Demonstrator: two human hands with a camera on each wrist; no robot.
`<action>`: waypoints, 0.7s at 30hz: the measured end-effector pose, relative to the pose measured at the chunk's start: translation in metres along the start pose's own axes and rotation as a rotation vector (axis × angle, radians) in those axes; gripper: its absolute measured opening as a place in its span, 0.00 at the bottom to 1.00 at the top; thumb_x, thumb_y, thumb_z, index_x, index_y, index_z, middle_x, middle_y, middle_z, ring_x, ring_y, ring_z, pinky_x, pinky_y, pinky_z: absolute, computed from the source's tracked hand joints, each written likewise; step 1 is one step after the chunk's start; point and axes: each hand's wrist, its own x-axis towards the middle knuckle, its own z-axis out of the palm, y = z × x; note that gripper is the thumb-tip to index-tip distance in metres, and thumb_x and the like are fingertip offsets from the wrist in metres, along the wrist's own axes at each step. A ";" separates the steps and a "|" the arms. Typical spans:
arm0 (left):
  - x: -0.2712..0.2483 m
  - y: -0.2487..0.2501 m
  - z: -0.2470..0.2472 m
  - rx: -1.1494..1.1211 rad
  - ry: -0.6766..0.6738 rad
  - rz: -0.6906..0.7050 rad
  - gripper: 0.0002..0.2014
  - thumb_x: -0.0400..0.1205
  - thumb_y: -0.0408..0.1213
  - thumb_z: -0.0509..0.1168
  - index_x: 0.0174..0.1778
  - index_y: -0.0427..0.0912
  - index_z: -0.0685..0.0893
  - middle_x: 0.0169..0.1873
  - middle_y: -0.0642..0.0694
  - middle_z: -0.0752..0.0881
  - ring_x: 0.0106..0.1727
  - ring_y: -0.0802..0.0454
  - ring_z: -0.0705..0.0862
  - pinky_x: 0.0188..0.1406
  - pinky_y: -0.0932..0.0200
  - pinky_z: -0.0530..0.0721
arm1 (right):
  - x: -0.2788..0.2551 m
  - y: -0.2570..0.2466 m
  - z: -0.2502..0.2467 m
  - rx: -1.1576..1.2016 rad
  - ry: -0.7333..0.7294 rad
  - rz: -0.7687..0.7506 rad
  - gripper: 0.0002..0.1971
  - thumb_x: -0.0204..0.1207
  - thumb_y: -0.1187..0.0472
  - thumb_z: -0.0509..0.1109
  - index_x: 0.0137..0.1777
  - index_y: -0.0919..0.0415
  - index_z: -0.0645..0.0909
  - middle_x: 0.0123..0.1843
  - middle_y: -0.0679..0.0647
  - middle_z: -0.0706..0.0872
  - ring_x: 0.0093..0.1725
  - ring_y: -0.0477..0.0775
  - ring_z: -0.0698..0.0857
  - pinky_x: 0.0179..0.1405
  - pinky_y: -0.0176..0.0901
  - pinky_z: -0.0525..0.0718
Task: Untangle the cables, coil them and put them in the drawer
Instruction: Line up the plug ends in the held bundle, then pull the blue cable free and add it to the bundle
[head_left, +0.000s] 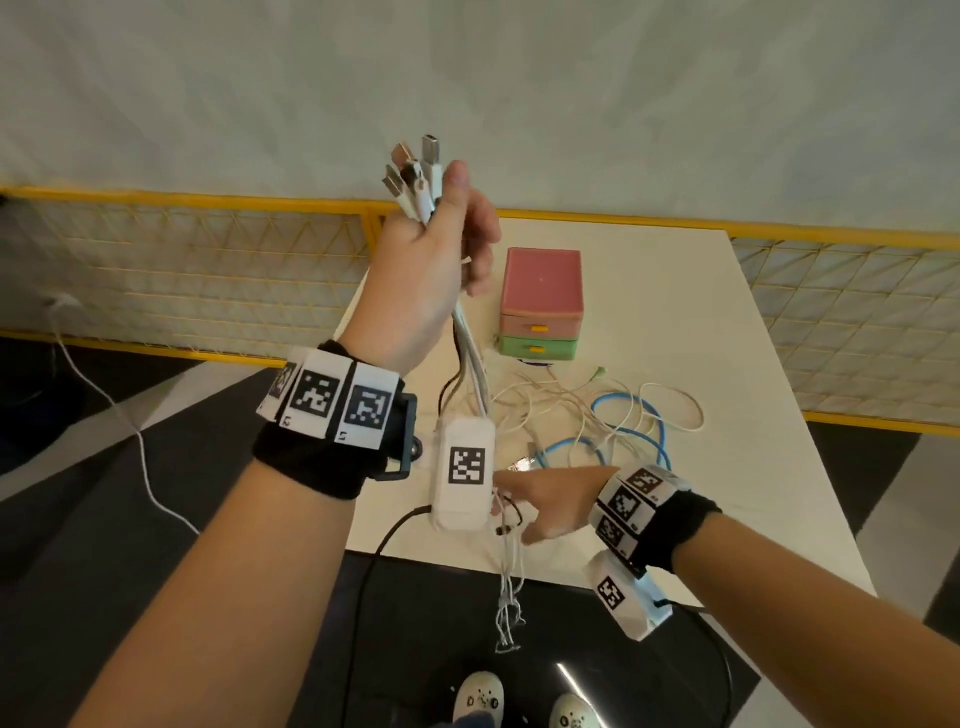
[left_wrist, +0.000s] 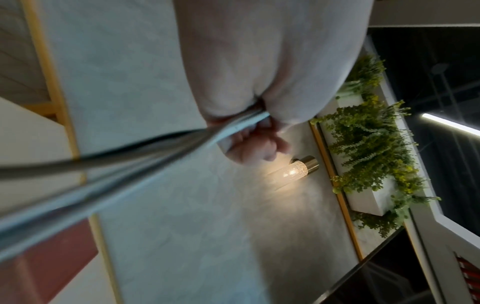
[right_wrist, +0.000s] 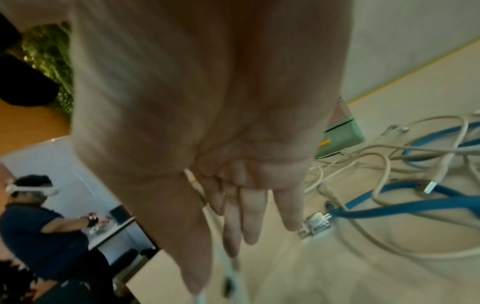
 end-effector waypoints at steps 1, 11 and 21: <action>0.000 -0.005 -0.003 0.037 -0.009 -0.043 0.22 0.91 0.43 0.51 0.32 0.43 0.78 0.23 0.53 0.74 0.19 0.58 0.67 0.18 0.64 0.64 | 0.002 0.004 -0.001 -0.028 -0.036 0.049 0.39 0.74 0.69 0.67 0.82 0.55 0.52 0.77 0.53 0.71 0.77 0.51 0.69 0.75 0.42 0.67; -0.014 -0.064 -0.009 0.261 -0.045 -0.405 0.25 0.85 0.55 0.61 0.24 0.48 0.66 0.17 0.54 0.61 0.18 0.55 0.57 0.18 0.63 0.55 | 0.055 0.046 -0.008 -0.164 0.343 0.204 0.22 0.75 0.74 0.62 0.68 0.60 0.77 0.69 0.57 0.74 0.69 0.60 0.76 0.68 0.46 0.74; -0.009 -0.088 -0.017 0.304 -0.007 -0.324 0.30 0.87 0.59 0.52 0.19 0.47 0.67 0.20 0.47 0.69 0.21 0.51 0.71 0.28 0.57 0.73 | 0.070 0.065 0.000 -0.396 0.524 0.170 0.09 0.83 0.60 0.57 0.61 0.56 0.72 0.59 0.56 0.81 0.58 0.59 0.80 0.60 0.49 0.71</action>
